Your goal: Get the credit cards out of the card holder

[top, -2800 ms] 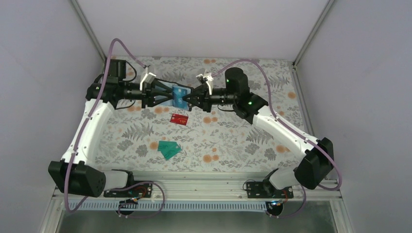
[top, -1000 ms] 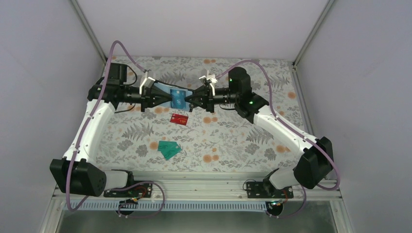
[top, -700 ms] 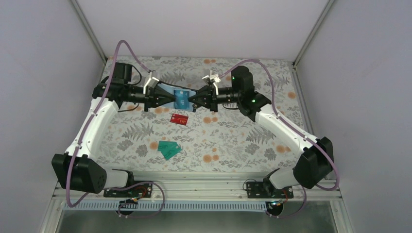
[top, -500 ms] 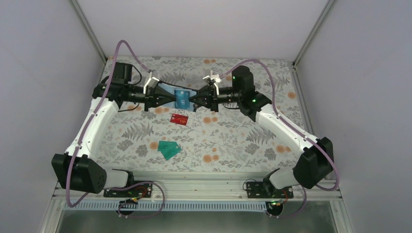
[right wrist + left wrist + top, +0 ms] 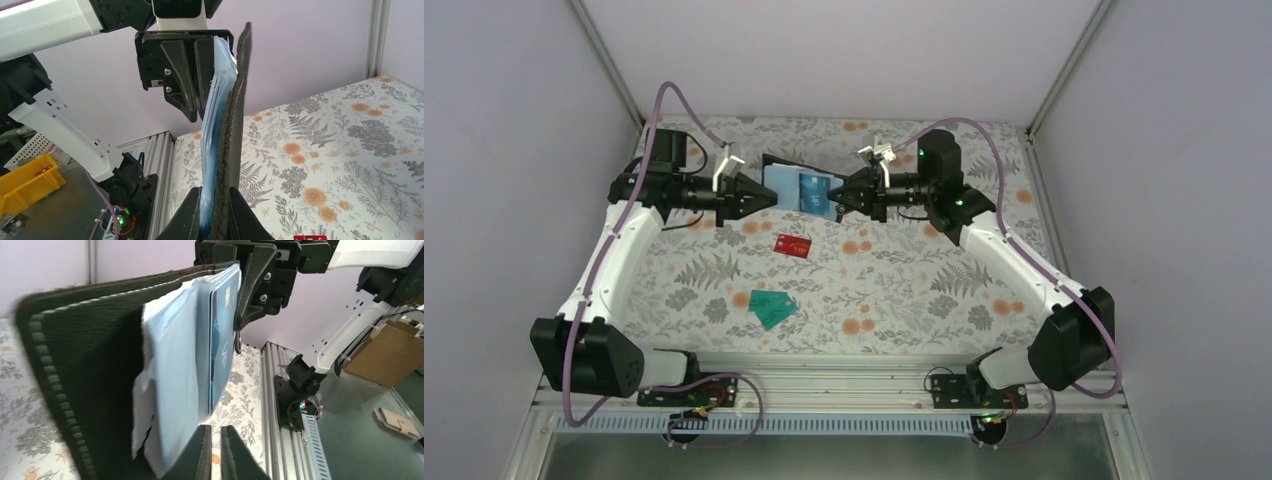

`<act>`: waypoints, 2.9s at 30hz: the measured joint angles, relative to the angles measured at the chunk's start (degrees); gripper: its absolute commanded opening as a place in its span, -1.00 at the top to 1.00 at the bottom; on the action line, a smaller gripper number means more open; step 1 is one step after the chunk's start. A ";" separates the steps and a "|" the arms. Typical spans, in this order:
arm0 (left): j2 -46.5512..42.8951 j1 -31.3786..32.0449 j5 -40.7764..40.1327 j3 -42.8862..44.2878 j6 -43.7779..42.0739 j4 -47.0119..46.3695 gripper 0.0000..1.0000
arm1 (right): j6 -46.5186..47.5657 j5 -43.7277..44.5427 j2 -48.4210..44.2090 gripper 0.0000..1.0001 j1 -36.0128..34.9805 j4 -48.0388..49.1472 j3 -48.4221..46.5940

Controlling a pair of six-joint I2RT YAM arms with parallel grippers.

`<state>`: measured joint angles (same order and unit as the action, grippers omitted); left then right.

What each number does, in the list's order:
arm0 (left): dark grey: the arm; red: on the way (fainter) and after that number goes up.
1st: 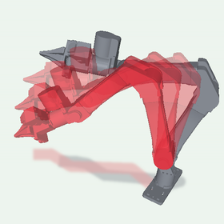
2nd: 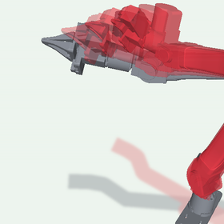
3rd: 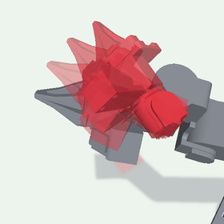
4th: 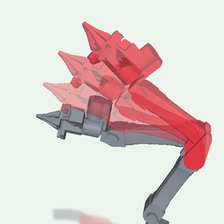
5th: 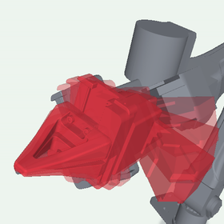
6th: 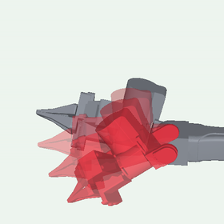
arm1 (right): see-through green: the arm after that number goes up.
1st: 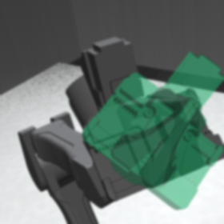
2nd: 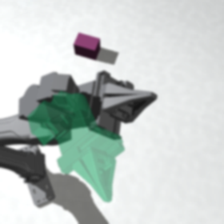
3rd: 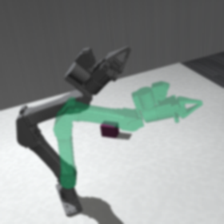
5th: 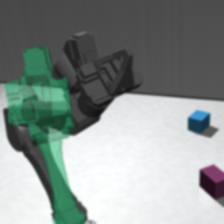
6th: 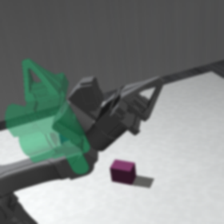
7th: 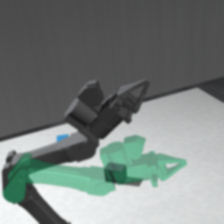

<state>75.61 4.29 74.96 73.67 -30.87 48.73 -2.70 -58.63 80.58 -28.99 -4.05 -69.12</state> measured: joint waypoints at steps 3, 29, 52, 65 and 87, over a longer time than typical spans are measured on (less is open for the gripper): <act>0.04 1.75 -0.59 0.00 0.37 -0.57 0.33 | -0.68 -0.37 0.13 0.91 -0.48 0.42 0.00; 4.26 6.29 2.25 8.09 -2.95 5.25 0.94 | 1.20 -2.54 2.01 0.91 -4.24 -1.44 -4.22; 1.46 4.72 3.82 5.55 -5.33 6.54 0.95 | 1.86 -2.10 -0.46 0.92 -4.63 -0.22 0.70; 0.98 3.78 4.48 4.98 -5.75 6.49 0.75 | 2.84 -3.02 -0.55 0.92 -4.00 -0.90 0.87; 2.25 6.03 6.71 5.05 -3.48 5.35 0.95 | 4.31 -5.81 -0.87 0.91 -3.76 -2.69 0.57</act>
<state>77.87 10.33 81.67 78.72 -34.35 54.08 1.61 -64.45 79.70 -32.75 -6.74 -68.55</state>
